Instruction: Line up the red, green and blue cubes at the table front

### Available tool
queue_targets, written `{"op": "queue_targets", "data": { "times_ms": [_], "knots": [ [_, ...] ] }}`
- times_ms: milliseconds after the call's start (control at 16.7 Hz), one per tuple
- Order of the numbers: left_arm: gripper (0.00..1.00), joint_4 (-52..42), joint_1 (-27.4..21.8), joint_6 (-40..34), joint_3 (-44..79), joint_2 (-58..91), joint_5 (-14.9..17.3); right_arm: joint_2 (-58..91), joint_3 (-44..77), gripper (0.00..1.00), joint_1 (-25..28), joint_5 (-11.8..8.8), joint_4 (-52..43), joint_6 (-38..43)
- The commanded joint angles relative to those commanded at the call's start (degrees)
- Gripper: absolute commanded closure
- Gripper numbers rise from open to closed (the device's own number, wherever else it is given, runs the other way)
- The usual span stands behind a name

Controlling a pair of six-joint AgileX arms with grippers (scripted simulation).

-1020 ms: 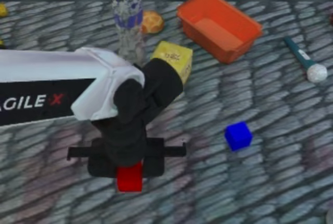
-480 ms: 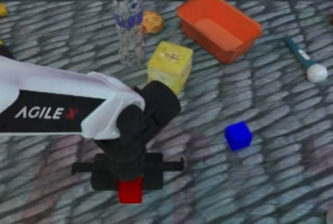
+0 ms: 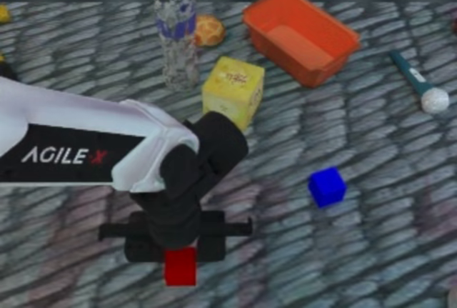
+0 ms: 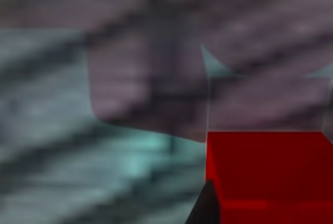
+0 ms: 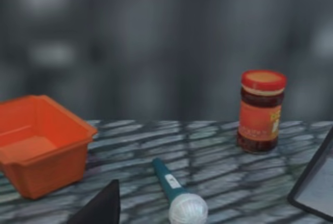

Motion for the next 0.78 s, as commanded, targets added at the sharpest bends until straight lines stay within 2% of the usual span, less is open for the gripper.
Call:
{"op": "queue_targets", "data": {
  "times_ms": [300, 780],
  "knots": [
    [0.02, 0.0, 0.0, 0.0, 0.0, 0.0, 0.0, 0.0, 0.0, 0.0, 0.0, 0.0, 0.0, 0.0],
    [0.0, 0.0, 0.0, 0.0, 0.0, 0.0, 0.0, 0.0, 0.0, 0.0, 0.0, 0.0, 0.0, 0.0]
  ]
}}
